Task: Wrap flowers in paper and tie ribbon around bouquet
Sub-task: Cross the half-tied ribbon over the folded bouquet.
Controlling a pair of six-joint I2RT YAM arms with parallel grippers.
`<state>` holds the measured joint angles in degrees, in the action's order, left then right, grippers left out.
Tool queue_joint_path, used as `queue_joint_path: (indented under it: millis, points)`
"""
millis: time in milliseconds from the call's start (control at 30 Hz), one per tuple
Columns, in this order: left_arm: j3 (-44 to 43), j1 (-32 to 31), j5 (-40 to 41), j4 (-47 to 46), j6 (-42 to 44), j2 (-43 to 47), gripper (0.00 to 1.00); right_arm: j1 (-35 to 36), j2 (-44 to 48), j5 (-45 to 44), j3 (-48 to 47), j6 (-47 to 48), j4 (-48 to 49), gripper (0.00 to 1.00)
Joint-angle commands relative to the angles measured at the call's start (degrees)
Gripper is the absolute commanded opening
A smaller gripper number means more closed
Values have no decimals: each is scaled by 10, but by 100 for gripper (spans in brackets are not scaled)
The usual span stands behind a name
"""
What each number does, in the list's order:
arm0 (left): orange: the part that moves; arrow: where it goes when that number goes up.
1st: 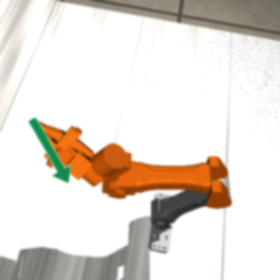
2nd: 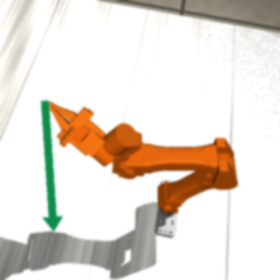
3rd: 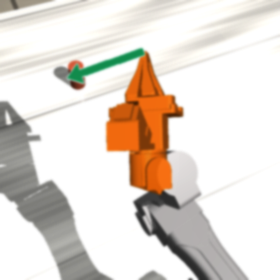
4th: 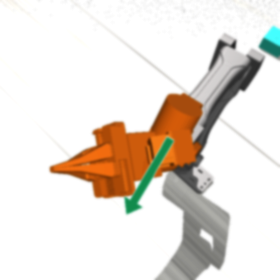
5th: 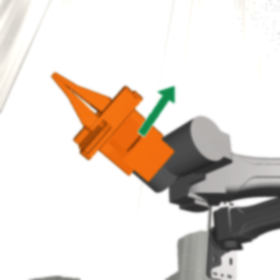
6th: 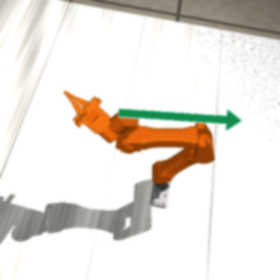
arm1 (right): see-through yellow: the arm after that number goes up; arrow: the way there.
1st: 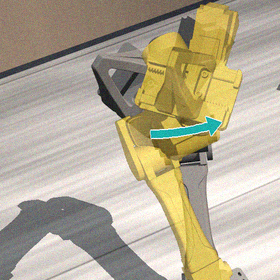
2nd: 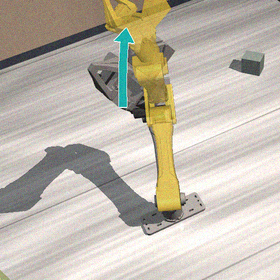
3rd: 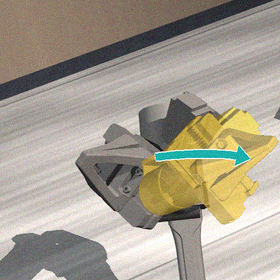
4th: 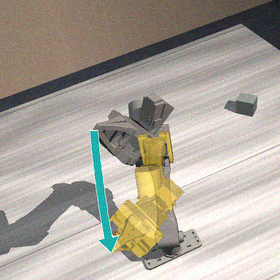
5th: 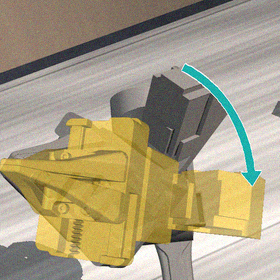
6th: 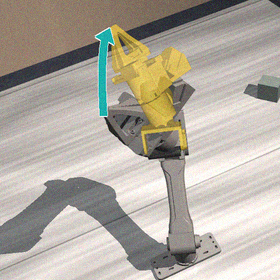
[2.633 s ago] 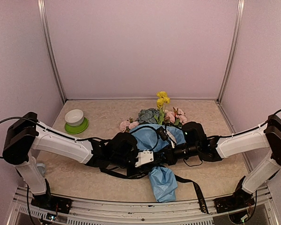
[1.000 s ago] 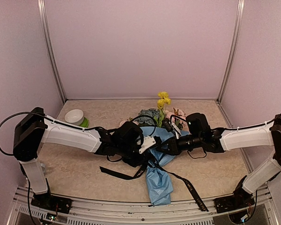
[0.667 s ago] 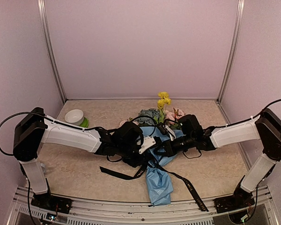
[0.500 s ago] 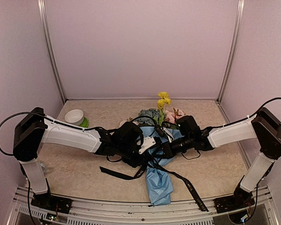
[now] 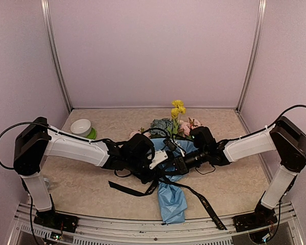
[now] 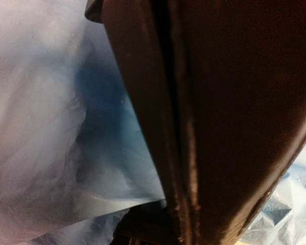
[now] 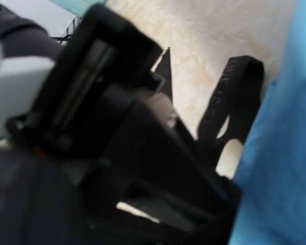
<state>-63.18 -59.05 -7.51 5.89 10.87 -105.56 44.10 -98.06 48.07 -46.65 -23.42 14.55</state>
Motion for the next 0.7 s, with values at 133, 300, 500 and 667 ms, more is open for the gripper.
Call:
queue_joint_path:
  millis: [133,300,500,667]
  points:
    - [11,10,4,3,-12,27,23,9,15,7,4,4,6,0]
    - [29,11,-6,-7,-21,42,25,9,43,-58,7,2,-23,7]
    - [46,13,-15,-24,-30,55,26,11,69,-100,31,-21,-5,26]
    - [42,15,-19,-26,-38,48,27,23,46,-107,26,-24,-1,31]
